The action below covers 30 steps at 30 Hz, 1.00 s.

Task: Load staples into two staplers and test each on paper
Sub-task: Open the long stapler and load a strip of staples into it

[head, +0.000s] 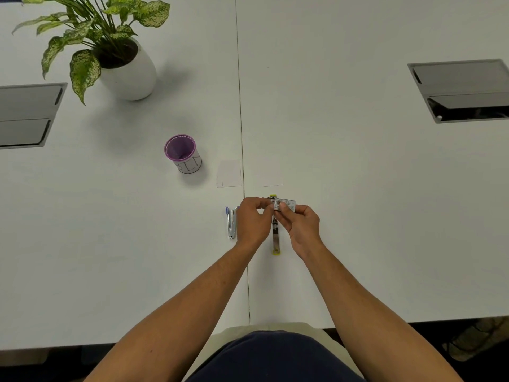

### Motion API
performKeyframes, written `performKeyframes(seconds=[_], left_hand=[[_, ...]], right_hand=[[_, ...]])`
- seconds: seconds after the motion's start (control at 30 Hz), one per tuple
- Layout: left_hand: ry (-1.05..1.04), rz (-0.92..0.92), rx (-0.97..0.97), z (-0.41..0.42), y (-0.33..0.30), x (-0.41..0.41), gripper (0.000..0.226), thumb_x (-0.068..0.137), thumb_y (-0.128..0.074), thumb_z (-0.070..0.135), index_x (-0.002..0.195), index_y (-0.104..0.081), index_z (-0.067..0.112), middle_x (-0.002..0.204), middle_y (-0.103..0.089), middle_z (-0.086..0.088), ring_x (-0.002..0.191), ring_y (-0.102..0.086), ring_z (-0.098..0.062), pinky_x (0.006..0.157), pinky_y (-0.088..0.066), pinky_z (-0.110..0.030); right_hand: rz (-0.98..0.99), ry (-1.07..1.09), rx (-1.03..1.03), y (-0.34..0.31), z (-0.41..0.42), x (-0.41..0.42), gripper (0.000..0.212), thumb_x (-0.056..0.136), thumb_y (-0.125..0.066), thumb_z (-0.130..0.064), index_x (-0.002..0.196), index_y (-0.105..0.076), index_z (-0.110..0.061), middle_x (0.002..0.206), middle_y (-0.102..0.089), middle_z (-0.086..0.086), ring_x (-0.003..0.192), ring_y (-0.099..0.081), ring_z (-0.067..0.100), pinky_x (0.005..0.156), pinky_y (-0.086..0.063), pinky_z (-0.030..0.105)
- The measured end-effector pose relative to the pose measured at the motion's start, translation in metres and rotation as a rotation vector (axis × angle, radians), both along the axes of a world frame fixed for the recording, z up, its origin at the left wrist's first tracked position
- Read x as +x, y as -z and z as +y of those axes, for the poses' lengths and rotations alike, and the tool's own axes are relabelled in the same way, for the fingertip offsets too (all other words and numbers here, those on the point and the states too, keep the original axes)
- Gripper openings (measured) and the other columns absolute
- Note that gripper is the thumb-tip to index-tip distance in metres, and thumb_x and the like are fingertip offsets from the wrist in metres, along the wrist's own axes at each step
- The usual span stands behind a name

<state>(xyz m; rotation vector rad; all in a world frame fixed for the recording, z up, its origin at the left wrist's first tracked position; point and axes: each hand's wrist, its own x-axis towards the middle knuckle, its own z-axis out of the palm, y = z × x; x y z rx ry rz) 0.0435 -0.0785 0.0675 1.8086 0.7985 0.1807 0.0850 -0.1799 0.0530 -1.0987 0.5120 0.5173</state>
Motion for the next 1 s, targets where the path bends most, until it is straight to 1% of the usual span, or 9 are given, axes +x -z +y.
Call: performKeyframes(seconds=[0.23,0.3,0.4,0.47,0.57,0.63,0.73,0.9,1.0], left_hand=[[0.025,-0.048,-0.094,0.000,-0.002,-0.002,0.014,0.088,-0.067,0.011,0.101,-0.072,0.007,0.105,-0.070,-0.004,0.094,-0.066,-0.013,0.086,-0.052,-0.023],[0.021,-0.052,-0.104,0.001,-0.003,-0.002,0.015,0.089,-0.066,0.012,0.104,-0.070,0.012,0.101,-0.071,0.000,0.088,-0.067,-0.008,0.081,-0.056,-0.023],[-0.003,-0.092,-0.142,0.001,-0.004,-0.005,0.025,0.089,-0.067,0.016,0.112,-0.058,0.022,0.093,-0.067,0.014,0.080,-0.066,0.004,0.068,-0.052,-0.010],[0.008,-0.096,-0.186,0.002,-0.003,-0.006,0.031,0.090,-0.065,0.017,0.118,-0.054,0.023,0.097,-0.067,0.014,0.085,-0.068,0.000,0.071,-0.054,-0.013],[0.073,-0.089,-0.183,0.007,0.000,-0.005,0.030,0.091,-0.063,0.012,0.121,-0.059,0.017,0.107,-0.067,0.006,0.094,-0.067,-0.003,0.083,-0.057,-0.027],[0.119,-0.081,-0.131,0.011,0.000,-0.005,0.028,0.091,-0.062,0.010,0.117,-0.062,0.020,0.104,-0.066,0.009,0.087,-0.068,-0.001,0.080,-0.058,-0.025],[0.183,-0.068,-0.102,0.014,-0.002,-0.004,0.026,0.092,-0.059,0.008,0.107,-0.061,0.029,0.098,-0.066,0.011,0.083,-0.071,-0.013,0.078,-0.059,-0.027],[0.220,-0.044,-0.076,0.018,-0.001,-0.002,0.021,0.091,-0.060,0.007,0.102,-0.061,0.025,0.095,-0.067,0.007,0.080,-0.070,-0.013,0.073,-0.058,-0.021],[0.187,-0.037,-0.069,0.014,0.004,-0.002,0.019,0.092,-0.061,0.010,0.107,-0.066,0.020,0.105,-0.071,0.001,0.084,-0.071,-0.012,0.075,-0.058,-0.021]], right_hand=[[-0.008,0.017,-0.001,0.001,0.000,0.002,0.033,0.083,-0.072,0.003,0.109,-0.053,-0.002,0.110,-0.068,0.026,0.090,-0.073,0.030,0.076,-0.061,0.031],[-0.014,0.021,0.002,0.001,-0.001,0.002,0.038,0.082,-0.072,0.003,0.111,-0.049,-0.007,0.109,-0.068,0.026,0.089,-0.073,0.029,0.076,-0.061,0.031],[-0.021,0.012,0.011,0.000,-0.003,0.003,0.040,0.082,-0.072,0.002,0.112,-0.049,-0.012,0.111,-0.066,0.026,0.093,-0.072,0.031,0.076,-0.061,0.031],[-0.018,0.010,0.007,-0.001,-0.003,0.005,0.040,0.083,-0.072,0.003,0.114,-0.050,-0.010,0.114,-0.065,0.027,0.097,-0.070,0.034,0.075,-0.061,0.031],[-0.023,0.006,-0.002,-0.003,-0.004,0.006,0.040,0.083,-0.072,0.003,0.115,-0.050,-0.007,0.114,-0.065,0.028,0.096,-0.070,0.035,0.076,-0.061,0.032],[-0.036,-0.009,-0.016,-0.004,-0.004,0.006,0.040,0.082,-0.072,0.003,0.114,-0.051,-0.007,0.112,-0.066,0.027,0.096,-0.071,0.036,0.076,-0.061,0.032],[-0.047,-0.020,-0.035,-0.005,-0.005,0.006,0.040,0.082,-0.073,0.003,0.114,-0.051,-0.008,0.109,-0.067,0.025,0.096,-0.071,0.036,0.075,-0.062,0.032],[-0.064,-0.033,-0.037,-0.003,-0.006,0.005,0.039,0.082,-0.073,0.003,0.113,-0.052,-0.007,0.107,-0.068,0.025,0.093,-0.072,0.034,0.074,-0.062,0.031],[-0.074,-0.035,-0.050,0.000,-0.006,0.004,0.037,0.082,-0.073,0.002,0.111,-0.052,-0.008,0.108,-0.068,0.024,0.093,-0.072,0.033,0.075,-0.061,0.032]])
